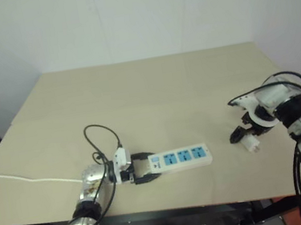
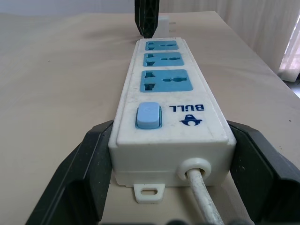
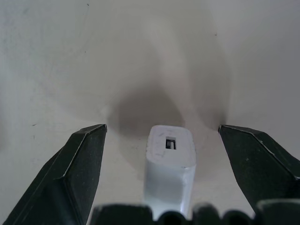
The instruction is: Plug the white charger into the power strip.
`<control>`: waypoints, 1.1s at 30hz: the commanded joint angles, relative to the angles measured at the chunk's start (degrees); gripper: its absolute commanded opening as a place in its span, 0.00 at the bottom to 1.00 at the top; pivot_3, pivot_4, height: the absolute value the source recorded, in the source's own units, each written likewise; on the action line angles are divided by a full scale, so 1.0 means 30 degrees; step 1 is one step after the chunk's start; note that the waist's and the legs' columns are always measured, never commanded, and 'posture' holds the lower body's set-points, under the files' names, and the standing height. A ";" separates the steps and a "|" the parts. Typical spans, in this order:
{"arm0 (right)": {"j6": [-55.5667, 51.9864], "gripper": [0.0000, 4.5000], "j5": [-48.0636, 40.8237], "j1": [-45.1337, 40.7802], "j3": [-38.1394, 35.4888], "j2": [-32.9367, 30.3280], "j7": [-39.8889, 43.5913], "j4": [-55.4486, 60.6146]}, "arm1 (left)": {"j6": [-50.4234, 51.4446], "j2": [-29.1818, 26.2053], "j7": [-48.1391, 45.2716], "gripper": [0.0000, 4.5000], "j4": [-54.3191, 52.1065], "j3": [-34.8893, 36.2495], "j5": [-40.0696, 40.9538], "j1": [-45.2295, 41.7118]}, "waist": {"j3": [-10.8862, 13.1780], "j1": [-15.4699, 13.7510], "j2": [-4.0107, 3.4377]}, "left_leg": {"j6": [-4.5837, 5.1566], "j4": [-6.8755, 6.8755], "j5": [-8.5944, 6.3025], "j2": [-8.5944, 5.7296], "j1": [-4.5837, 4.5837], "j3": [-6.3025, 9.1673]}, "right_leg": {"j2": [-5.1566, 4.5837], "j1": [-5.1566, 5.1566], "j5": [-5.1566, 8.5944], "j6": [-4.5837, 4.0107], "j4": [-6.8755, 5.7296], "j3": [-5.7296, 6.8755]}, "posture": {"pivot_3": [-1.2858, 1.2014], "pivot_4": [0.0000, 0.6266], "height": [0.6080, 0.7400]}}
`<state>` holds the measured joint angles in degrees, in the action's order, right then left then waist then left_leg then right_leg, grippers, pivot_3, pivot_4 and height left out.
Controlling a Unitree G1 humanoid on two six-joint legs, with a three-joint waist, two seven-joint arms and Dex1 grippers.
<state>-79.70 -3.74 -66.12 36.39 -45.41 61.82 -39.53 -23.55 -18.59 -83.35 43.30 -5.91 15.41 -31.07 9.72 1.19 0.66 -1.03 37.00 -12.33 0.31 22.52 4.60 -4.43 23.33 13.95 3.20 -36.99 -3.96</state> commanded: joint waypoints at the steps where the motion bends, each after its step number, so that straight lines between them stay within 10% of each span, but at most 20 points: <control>1: -0.0376 0.96 -0.0165 0.0041 -0.0670 -0.0248 -0.0310 0.0479 | 0.0135 0.0234 -0.0189 0.73 0.0694 -0.0638 -0.0805 0.0226 | 0.0000 -0.0007 -0.0001 | 0.0000 0.0000 0.0000 0.0000 -0.0002 0.0000 | 0.0000 -0.0005 0.0001 0.0001 0.0000 0.0000 | 0.52 0.24 1.00; 11: -0.0253 0.26 -0.0050 0.0232 -0.0292 -0.0498 -0.0436 0.0554 | -0.0172 0.0070 -0.0261 0.73 0.1056 -0.0736 -0.1062 0.0214 | -0.0004 -0.0016 -0.0006 | 0.0000 0.0000 0.0000 -0.0002 -0.0026 0.0001 | -0.0001 -0.0029 0.0002 0.0003 0.0003 -0.0001 | 0.52 0.24 1.00; 20: -0.0148 0.25 -0.0294 0.0183 -0.0329 -0.0960 0.0182 0.2429 | -0.0392 -0.0014 -0.0337 0.73 0.1313 -0.0709 -0.1077 0.0073 | -0.0007 0.0025 -0.0011 | 0.0000 -0.0001 0.0000 -0.0002 -0.0035 0.0002 | 0.0000 -0.0034 0.0004 0.0006 0.0002 -0.0001 | 0.52 0.24 1.00; 33: 0.7710 0.25 -0.5813 0.5227 -1.0698 0.2569 -0.0249 1.1317 | -0.0264 -0.0792 -0.2473 0.73 0.2579 -0.0740 -0.1019 -0.1300 | -0.0039 0.0129 0.0059 | 0.0001 -0.0009 -0.0001 0.0004 -0.0024 0.0026 | 0.0010 -0.0047 0.0007 0.0012 0.0028 0.0013 | 0.52 0.24 1.00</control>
<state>-65.18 -17.77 -53.27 9.85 -39.56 61.06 -9.24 -24.10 -19.96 -88.36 47.98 -6.64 15.29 -34.78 9.61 1.58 0.84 -1.03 36.97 -12.33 0.32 22.45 4.69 -4.40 23.17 13.98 3.24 -36.90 -3.91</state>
